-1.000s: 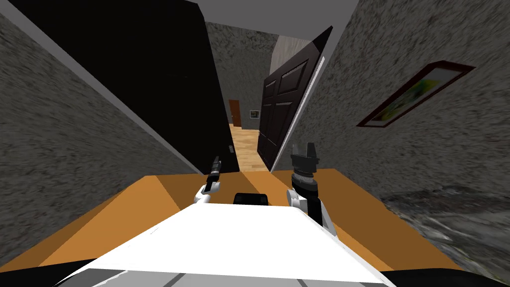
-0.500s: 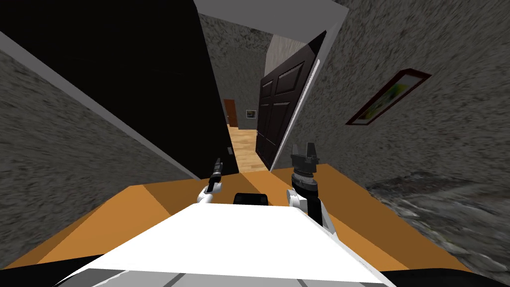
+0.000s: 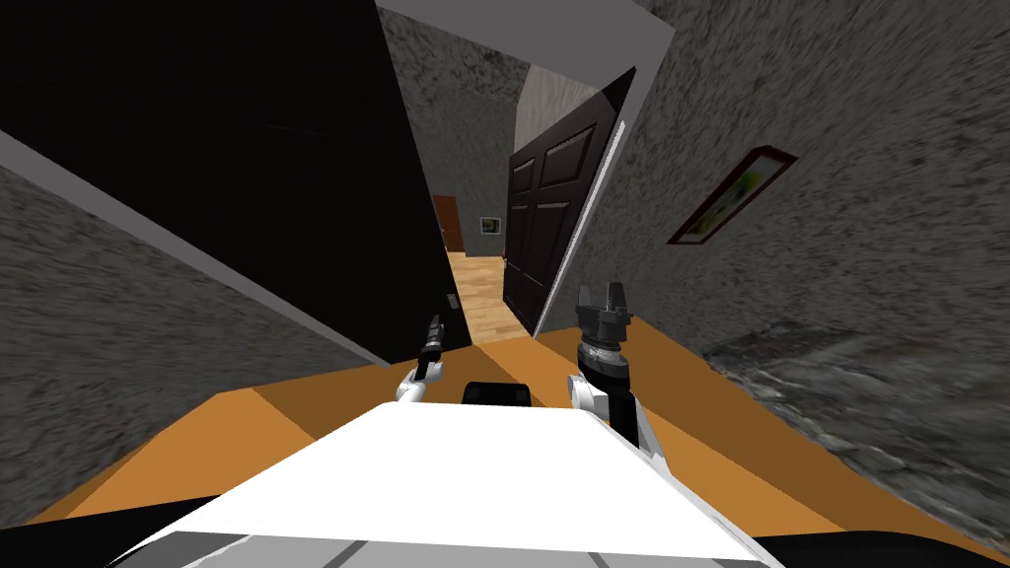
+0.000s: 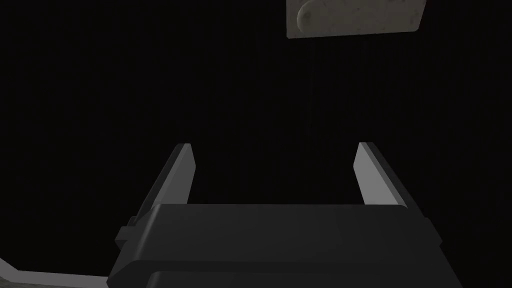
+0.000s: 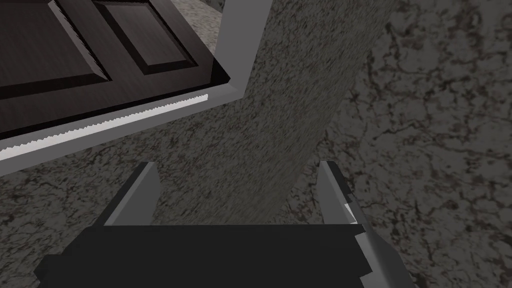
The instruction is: Push the door open
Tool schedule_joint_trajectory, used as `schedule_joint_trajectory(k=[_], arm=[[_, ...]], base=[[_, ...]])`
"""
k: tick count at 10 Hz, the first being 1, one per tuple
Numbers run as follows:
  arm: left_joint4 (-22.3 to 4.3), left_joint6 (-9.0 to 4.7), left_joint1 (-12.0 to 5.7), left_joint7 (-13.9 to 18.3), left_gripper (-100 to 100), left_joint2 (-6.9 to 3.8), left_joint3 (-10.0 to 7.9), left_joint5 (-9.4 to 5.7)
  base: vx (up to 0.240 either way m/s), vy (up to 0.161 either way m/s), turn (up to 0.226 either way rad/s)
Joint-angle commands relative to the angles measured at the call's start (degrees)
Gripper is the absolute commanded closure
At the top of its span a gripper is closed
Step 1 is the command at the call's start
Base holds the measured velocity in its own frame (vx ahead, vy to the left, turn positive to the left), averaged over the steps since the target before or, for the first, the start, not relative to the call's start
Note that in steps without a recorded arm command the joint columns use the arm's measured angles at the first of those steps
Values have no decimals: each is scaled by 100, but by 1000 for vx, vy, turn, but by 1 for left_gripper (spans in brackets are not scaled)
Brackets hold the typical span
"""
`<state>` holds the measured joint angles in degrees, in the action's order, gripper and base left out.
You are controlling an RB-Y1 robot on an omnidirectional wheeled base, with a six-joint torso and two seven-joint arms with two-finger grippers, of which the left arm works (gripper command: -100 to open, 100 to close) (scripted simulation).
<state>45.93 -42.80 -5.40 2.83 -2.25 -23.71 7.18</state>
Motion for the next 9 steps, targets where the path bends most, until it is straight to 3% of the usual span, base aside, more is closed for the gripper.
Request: schedule_joint_trajectory(k=[1, 4, 6, 9], arm=[[-183, -52, -49, -11, -100, 51, -40, 8], [-701, -172, -255, -40, -100, 162, -155, 17], [-696, -203, -248, -54, -100, 60, -158, -1], [-723, -239, -235, -58, -100, -2, -174, -17]], base=[[28, 112, -156], [14, 139, -173], [53, 47, -24], [164, 37, -21]])
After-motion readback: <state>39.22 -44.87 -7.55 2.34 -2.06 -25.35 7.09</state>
